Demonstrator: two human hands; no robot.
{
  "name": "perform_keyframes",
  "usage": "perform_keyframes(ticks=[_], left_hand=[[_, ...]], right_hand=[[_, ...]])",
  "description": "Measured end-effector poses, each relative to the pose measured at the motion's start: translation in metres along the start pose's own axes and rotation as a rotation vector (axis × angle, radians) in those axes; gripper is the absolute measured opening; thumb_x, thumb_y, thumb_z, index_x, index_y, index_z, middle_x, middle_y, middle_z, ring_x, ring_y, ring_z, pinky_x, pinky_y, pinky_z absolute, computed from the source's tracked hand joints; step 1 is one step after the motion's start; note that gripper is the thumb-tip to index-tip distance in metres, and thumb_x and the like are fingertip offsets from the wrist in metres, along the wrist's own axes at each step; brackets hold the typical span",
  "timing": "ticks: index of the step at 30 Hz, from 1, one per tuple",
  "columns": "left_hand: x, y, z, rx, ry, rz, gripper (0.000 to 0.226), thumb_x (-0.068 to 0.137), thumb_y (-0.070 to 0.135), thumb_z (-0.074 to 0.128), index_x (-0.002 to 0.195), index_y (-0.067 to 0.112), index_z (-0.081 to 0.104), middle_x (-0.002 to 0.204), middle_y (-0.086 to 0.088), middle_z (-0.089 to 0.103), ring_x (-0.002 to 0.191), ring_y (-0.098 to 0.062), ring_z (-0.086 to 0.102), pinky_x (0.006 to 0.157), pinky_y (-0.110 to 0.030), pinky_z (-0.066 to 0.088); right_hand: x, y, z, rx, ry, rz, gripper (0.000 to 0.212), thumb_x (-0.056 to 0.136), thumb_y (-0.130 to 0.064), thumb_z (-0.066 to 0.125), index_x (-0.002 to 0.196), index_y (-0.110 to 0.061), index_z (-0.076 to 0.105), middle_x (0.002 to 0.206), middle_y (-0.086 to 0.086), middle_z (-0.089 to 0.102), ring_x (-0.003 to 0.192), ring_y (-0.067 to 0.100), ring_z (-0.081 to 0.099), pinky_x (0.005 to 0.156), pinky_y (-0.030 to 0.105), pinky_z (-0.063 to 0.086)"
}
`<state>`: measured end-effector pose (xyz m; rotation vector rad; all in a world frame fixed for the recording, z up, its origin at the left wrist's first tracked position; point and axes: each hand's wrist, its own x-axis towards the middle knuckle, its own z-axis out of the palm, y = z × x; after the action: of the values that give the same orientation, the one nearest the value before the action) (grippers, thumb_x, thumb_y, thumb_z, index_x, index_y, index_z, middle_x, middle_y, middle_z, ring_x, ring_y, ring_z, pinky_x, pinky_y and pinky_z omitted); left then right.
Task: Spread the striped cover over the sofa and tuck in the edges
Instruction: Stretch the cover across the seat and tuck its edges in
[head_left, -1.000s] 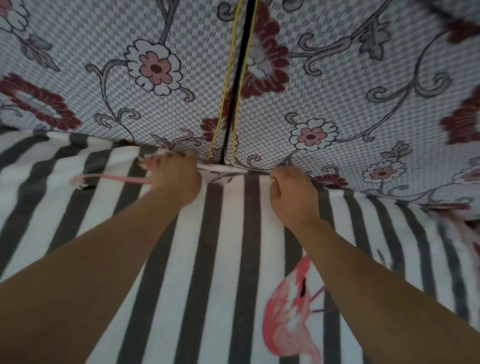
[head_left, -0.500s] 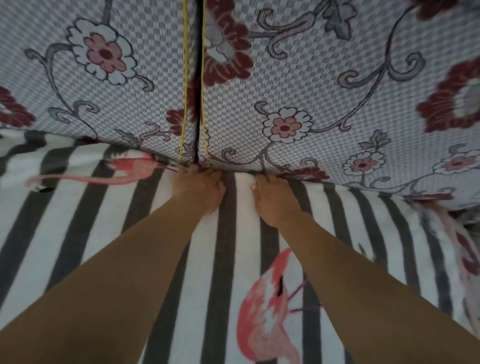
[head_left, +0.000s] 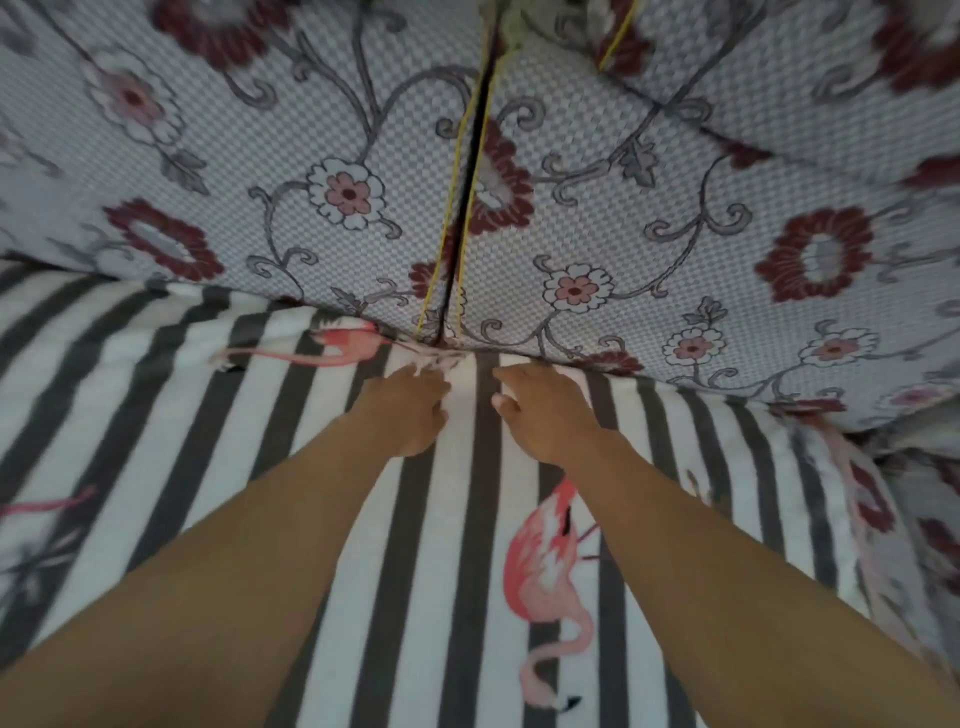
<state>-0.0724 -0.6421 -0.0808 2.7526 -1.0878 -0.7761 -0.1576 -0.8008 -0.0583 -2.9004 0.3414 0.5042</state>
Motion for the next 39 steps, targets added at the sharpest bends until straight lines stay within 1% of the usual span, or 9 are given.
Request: perform_keyframes(ticks=[4, 10, 15, 21, 24, 28, 31, 35, 39], left_hand=[[-0.057, -0.017, -0.029, -0.019, -0.050, -0.007, 0.049, 0.097, 0.035, 0.038, 0.145, 0.028, 0.030, 0.155, 0.000, 0.028, 0.145, -0.020, 0.021, 0.115, -0.040, 0.026], [-0.119, -0.040, -0.067, -0.038, 0.017, -0.092, 0.045, 0.096, 0.031, 0.039, 0.141, 0.026, 0.038, 0.149, -0.007, 0.039, 0.135, -0.028, 0.039, 0.109, -0.040, 0.035], [-0.154, -0.057, -0.071, -0.085, 0.033, -0.196, 0.049, 0.097, 0.030, 0.040, 0.145, 0.027, 0.032, 0.152, -0.010, 0.034, 0.139, -0.026, 0.034, 0.112, -0.039, 0.031], [-0.170, -0.071, -0.073, -0.116, 0.075, -0.200, 0.047, 0.097, 0.027, 0.039, 0.144, 0.025, 0.034, 0.146, -0.010, 0.043, 0.136, -0.028, 0.038, 0.110, -0.041, 0.034], [-0.170, -0.090, -0.077, -0.136, 0.091, -0.208, 0.047, 0.097, 0.028, 0.039, 0.144, 0.026, 0.035, 0.149, -0.008, 0.040, 0.136, -0.027, 0.038, 0.110, -0.038, 0.034], [-0.162, -0.137, -0.084, -0.118, 0.142, -0.189, 0.043, 0.096, 0.026, 0.042, 0.140, 0.028, 0.043, 0.141, -0.009, 0.050, 0.125, -0.030, 0.049, 0.101, -0.035, 0.039], [-0.142, -0.186, -0.084, -0.112, 0.141, -0.213, 0.043, 0.096, 0.025, 0.042, 0.139, 0.029, 0.044, 0.140, -0.008, 0.051, 0.126, -0.028, 0.048, 0.103, -0.034, 0.038], [-0.110, -0.243, -0.080, -0.103, 0.180, -0.206, 0.038, 0.096, 0.027, 0.043, 0.132, 0.029, 0.052, 0.138, -0.006, 0.052, 0.125, -0.029, 0.048, 0.103, -0.038, 0.041], [-0.066, -0.293, -0.071, -0.133, 0.189, -0.213, 0.039, 0.095, 0.025, 0.043, 0.134, 0.029, 0.050, 0.140, -0.008, 0.049, 0.126, -0.029, 0.047, 0.104, -0.037, 0.039]], right_hand=[[-0.029, -0.035, -0.023, 0.010, -0.046, -0.018, 0.041, 0.100, -0.036, 0.035, 0.137, -0.023, 0.042, 0.138, 0.005, 0.053, 0.123, 0.027, 0.050, 0.105, 0.042, 0.035], [-0.044, -0.084, -0.039, 0.073, -0.027, -0.099, 0.040, 0.100, -0.038, 0.033, 0.137, -0.026, 0.043, 0.134, 0.003, 0.058, 0.123, 0.027, 0.051, 0.104, 0.044, 0.027], [-0.056, -0.109, -0.034, 0.106, -0.048, -0.156, 0.040, 0.101, -0.038, 0.030, 0.138, -0.029, 0.042, 0.133, 0.002, 0.058, 0.122, 0.027, 0.051, 0.107, 0.045, 0.024], [-0.061, -0.129, -0.036, 0.093, -0.078, -0.184, 0.042, 0.102, -0.038, 0.028, 0.141, -0.028, 0.038, 0.139, 0.002, 0.053, 0.126, 0.028, 0.047, 0.105, 0.045, 0.022], [-0.054, -0.141, -0.039, 0.098, -0.053, -0.169, 0.040, 0.102, -0.036, 0.029, 0.138, -0.026, 0.041, 0.134, 0.002, 0.058, 0.123, 0.029, 0.050, 0.103, 0.046, 0.025], [-0.033, -0.173, -0.036, 0.128, -0.027, -0.153, 0.039, 0.101, -0.037, 0.030, 0.136, -0.027, 0.044, 0.129, 0.002, 0.061, 0.119, 0.028, 0.053, 0.104, 0.044, 0.025], [-0.001, -0.202, -0.028, 0.150, 0.015, -0.108, 0.035, 0.101, -0.035, 0.033, 0.128, -0.026, 0.053, 0.121, 0.003, 0.064, 0.113, 0.029, 0.056, 0.096, 0.041, 0.031], [0.052, -0.232, -0.012, 0.142, 0.132, -0.060, 0.023, 0.097, -0.023, 0.039, 0.093, -0.019, 0.061, 0.091, 0.005, 0.065, 0.092, 0.028, 0.059, 0.077, 0.035, 0.037], [0.115, -0.262, 0.006, 0.208, 0.222, 0.029, 0.021, 0.095, -0.016, 0.042, 0.079, -0.018, 0.056, 0.084, 0.007, 0.060, 0.089, 0.031, 0.057, 0.075, 0.036, 0.038]])
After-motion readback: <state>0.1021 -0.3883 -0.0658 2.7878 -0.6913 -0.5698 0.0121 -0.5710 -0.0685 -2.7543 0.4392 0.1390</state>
